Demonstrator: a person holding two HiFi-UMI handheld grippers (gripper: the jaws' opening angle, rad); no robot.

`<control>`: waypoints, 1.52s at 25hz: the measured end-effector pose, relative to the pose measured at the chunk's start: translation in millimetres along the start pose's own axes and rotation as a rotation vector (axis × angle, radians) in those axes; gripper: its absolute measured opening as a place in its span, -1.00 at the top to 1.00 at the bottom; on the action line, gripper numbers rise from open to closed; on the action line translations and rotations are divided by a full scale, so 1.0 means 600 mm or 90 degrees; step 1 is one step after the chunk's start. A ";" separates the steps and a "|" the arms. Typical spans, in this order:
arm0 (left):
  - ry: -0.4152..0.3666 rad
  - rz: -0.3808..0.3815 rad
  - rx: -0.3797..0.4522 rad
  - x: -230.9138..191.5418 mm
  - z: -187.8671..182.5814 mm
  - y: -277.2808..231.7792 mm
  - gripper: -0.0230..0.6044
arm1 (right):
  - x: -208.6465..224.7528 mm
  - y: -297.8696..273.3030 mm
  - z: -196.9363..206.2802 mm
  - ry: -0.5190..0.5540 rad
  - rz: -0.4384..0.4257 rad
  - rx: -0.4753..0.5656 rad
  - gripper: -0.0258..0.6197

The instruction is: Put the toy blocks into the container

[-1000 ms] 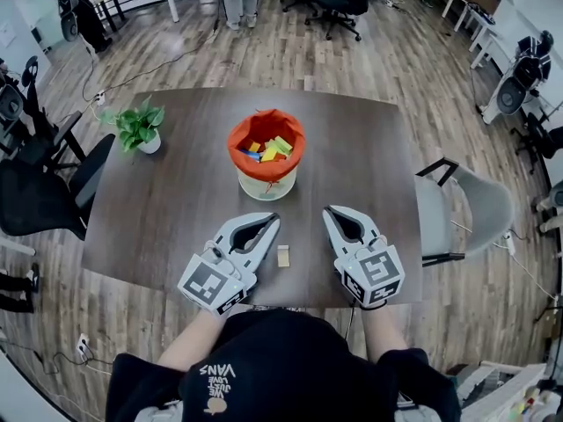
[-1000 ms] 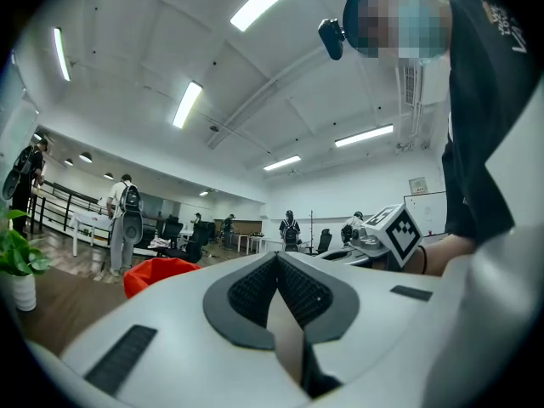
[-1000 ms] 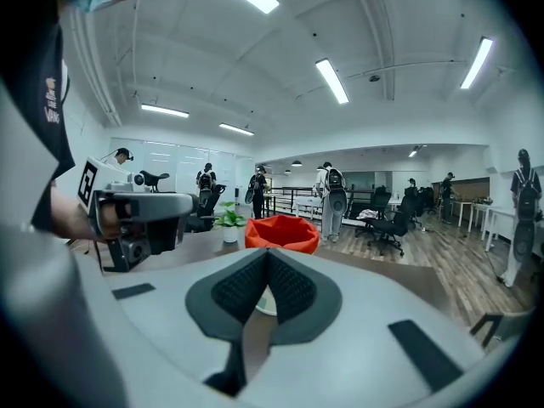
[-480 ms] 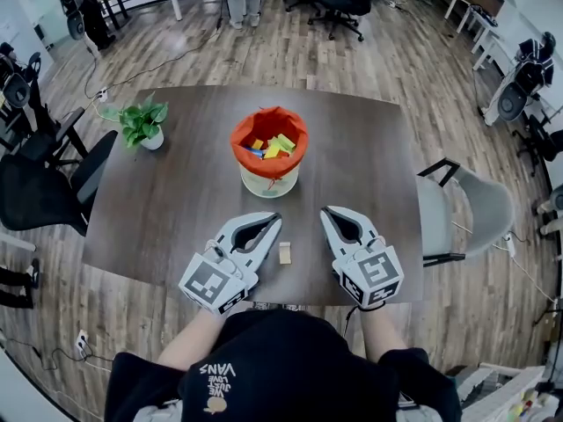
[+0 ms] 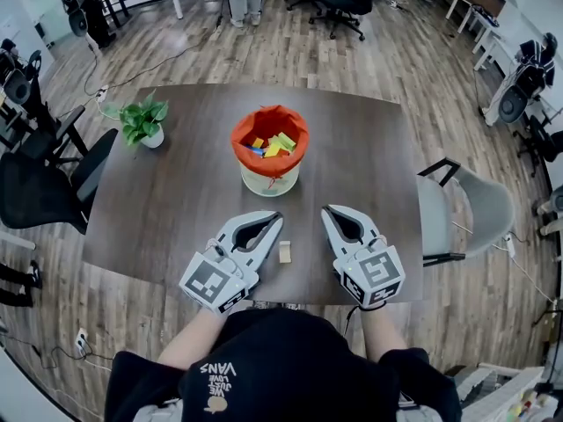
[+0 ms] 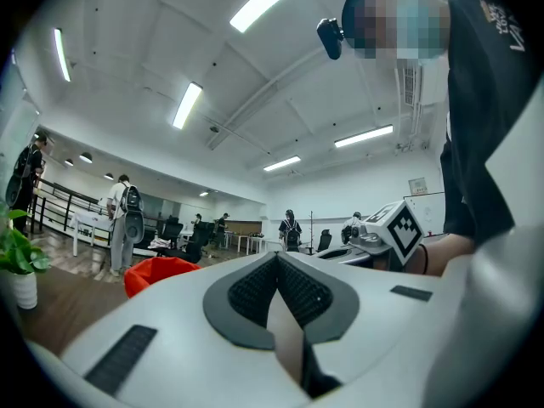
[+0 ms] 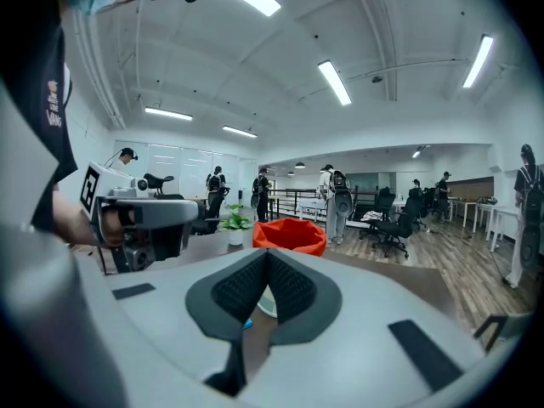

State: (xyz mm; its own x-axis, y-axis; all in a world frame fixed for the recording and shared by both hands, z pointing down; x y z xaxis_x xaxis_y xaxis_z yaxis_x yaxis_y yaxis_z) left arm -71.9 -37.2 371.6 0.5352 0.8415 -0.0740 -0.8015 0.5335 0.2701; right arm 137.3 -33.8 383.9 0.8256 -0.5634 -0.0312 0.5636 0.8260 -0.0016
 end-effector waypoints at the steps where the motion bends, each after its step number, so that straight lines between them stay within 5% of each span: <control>1: 0.000 0.000 0.000 0.000 0.001 0.000 0.89 | 0.000 0.000 0.000 0.001 0.000 0.000 0.86; 38: 0.019 0.041 -0.078 0.015 0.077 -0.033 0.89 | 0.003 0.039 -0.006 0.002 0.037 0.003 0.86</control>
State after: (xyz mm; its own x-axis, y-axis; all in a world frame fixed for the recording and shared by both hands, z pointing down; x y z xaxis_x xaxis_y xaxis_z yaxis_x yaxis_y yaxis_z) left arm -39.1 -43.9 409.9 0.4743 0.8758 -0.0899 -0.8618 0.4827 0.1557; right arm 151.7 -15.4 380.5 0.8565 -0.5151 -0.0343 0.5155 0.8569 0.0044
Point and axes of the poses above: the fingertips, and each gripper's own axes: y backward along the fingers, x to its right, z out of its underside, the point moved 9 cm from there along y, backward along the fingers, and after that the axes turned 13 degrees about x, right-handed, at the moved point
